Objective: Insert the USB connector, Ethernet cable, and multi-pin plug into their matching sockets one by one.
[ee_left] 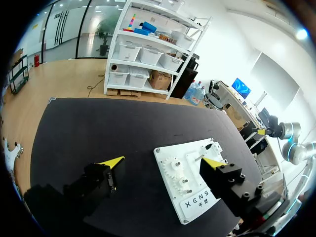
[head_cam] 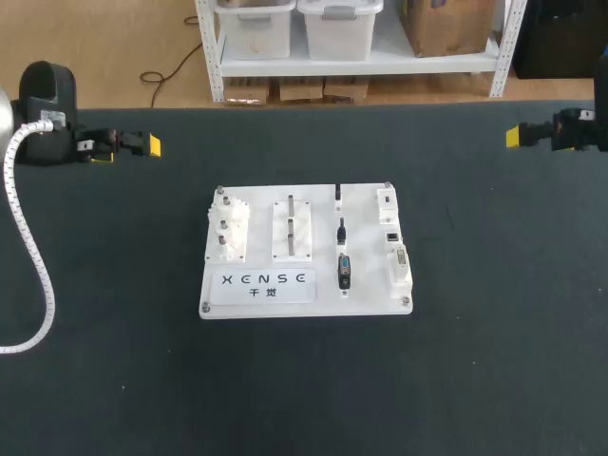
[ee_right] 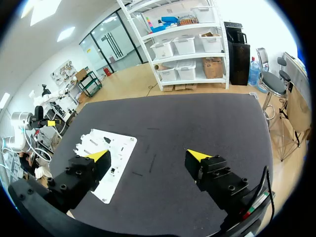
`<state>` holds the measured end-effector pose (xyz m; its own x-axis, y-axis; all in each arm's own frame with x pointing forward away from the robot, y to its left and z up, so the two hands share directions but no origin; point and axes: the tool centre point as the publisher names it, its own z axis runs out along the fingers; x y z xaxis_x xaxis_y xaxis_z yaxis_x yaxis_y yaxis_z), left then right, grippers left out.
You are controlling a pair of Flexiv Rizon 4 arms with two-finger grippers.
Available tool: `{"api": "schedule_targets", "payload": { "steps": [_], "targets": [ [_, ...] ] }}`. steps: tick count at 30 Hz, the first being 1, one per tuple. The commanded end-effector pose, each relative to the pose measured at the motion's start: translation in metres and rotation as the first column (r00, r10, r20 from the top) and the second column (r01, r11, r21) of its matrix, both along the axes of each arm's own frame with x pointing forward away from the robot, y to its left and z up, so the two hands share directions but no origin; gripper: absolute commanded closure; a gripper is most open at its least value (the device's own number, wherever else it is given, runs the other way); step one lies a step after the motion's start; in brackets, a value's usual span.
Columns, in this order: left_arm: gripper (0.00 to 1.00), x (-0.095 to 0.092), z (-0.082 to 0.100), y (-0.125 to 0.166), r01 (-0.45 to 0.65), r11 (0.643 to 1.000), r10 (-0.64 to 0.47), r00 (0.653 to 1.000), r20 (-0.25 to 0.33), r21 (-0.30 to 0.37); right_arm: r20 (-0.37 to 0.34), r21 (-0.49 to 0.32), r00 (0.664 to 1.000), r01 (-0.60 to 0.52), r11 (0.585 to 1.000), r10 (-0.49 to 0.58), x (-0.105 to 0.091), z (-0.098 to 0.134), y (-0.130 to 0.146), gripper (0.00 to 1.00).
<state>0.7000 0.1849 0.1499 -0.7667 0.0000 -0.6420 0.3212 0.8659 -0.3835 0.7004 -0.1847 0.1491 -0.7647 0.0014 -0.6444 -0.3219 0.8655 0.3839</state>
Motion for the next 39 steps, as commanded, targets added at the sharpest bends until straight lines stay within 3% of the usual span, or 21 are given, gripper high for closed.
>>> {"api": "schedule_targets", "payload": {
  "steps": [1, 35, 39],
  "targets": [
    [0.00, 0.000, 0.000, 0.000, 0.000, 1.000, 0.000, 1.000, 0.000, 0.000, 0.000, 0.000, 1.000, 0.000, 1.000, 0.000, 0.000, 0.000, 0.000, 0.00],
    [0.00, 0.000, 0.000, 0.000, 0.000, 1.000, 0.000, 1.000, 0.000, 0.000, 0.000, 0.000, 1.000, 0.000, 1.000, 0.000, 0.000, 0.000, 0.000, 0.00],
    [0.00, 0.000, 0.000, 0.000, 0.000, 1.000, 0.000, 1.000, 0.000, 0.000, -0.002, -0.122, 0.997, 0.081, 0.989, -0.082, 0.009, 0.012, 0.037, 0.00]
  ]
}}
